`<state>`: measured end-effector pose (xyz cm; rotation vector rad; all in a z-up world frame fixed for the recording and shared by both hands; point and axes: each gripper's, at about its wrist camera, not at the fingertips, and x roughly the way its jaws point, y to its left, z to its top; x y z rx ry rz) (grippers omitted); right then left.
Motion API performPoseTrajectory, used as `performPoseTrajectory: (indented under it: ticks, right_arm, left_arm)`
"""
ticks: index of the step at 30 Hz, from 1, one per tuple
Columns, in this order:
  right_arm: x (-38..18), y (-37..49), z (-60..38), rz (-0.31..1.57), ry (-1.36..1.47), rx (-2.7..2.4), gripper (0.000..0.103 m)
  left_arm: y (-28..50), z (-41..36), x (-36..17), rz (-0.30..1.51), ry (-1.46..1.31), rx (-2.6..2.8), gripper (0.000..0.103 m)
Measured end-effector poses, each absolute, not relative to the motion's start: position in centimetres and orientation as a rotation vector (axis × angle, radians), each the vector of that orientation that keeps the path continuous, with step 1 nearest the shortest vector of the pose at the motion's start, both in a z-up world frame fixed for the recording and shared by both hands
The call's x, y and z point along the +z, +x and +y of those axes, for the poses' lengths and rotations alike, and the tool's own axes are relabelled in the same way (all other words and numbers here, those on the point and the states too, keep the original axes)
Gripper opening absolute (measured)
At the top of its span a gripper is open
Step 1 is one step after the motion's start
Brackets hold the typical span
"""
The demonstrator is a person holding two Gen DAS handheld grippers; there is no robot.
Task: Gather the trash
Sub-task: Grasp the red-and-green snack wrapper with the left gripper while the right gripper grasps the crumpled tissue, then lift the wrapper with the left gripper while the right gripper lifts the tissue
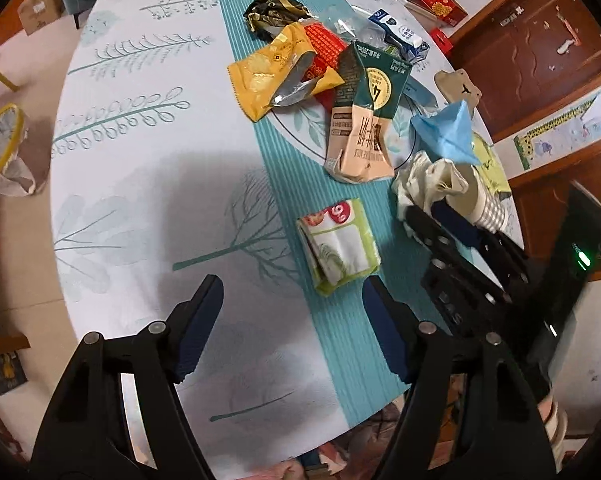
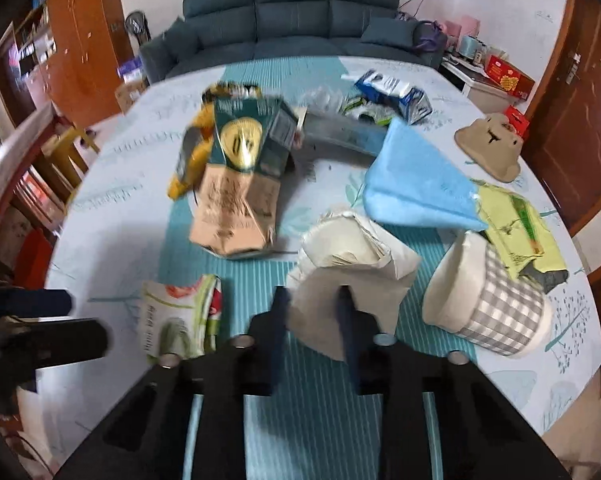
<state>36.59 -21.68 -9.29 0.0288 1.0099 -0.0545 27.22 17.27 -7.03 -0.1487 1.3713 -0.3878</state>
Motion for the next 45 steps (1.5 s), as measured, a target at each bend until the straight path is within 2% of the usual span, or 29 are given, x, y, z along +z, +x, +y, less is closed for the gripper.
performPoseTrajectory:
  ticks: [3, 10, 31, 32, 35, 37, 39, 41, 44, 45]
  right_arm:
    - [-8.0, 35.4, -22.9, 0.995, 0.094, -0.057, 0.010]
    - [-5.9, 31.7, -25.7, 0.958, 0.233, -0.044, 0.003]
    - [-6.0, 25.9, -28.7, 0.929, 0.396, -0.023, 0.002]
    - [-6.0, 25.8, -28.7, 0.931, 0.394, -0.019, 0.002]
    - [-6.0, 25.9, -28.5, 0.936, 0.395, 0.003, 0.002]
    - [-6.0, 26.0, -28.3, 0.939, 0.399, 0.018, 0.002]
    - [-6.1, 26.1, -28.0, 0.943, 0.400, 0.041, 0.003]
    - [-6.1, 26.2, -27.5, 0.946, 0.382, 0.049, 0.007]
    - [-6.4, 26.5, -26.3, 0.967, 0.334, 0.067, 0.024]
    - [-6.6, 26.6, -25.8, 0.971, 0.310, 0.067, 0.035]
  left_arm:
    - [28.0, 16.5, -7.3, 1.390, -0.163, -0.372, 0.070]
    - [29.2, 14.7, -8.5, 1.465, -0.237, -0.364, 0.069]
    - [30.3, 7.0, -12.0, 1.537, -0.077, -0.295, 0.069]
    - [30.4, 6.9, -12.3, 1.547, -0.083, -0.292, 0.066]
    - [30.5, 6.7, -12.0, 1.530, -0.081, -0.301, 0.041]
    - [30.7, 6.9, -11.8, 1.525, -0.099, -0.311, 0.036]
    - [30.6, 6.9, -11.4, 1.509, -0.097, -0.329, 0.026]
    - [30.4, 6.9, -10.8, 1.483, -0.060, -0.337, 0.020]
    - [29.9, 6.3, -10.4, 1.463, -0.007, -0.354, 0.018]
    - [29.8, 6.2, -10.4, 1.465, -0.002, -0.363, 0.018]
